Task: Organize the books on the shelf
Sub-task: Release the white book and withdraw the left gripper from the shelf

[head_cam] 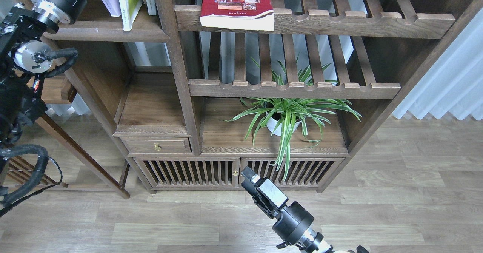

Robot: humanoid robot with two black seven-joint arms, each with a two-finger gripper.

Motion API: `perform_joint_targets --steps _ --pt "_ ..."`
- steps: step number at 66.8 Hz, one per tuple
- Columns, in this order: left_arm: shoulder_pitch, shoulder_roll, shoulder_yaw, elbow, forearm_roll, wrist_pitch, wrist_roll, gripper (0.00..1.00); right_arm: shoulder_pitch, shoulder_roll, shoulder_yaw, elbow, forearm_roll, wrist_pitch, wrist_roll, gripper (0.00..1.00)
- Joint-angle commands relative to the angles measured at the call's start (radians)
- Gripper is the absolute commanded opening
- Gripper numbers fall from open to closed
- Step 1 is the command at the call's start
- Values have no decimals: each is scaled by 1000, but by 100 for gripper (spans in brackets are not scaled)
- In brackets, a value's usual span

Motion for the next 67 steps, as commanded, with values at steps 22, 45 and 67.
perform_joint_targets --steps 22,45,67 --pt "-2 24 47 -6 -1 0 -29 54 0 0 0 0 0 0 -1 100" --pt "13 124 79 -46 -35 0 -138 83 0 0 0 0 0 0 -3 100" --pt "15 115 99 -96 -179 0 -203 83 0 0 0 0 0 0 -5 100"
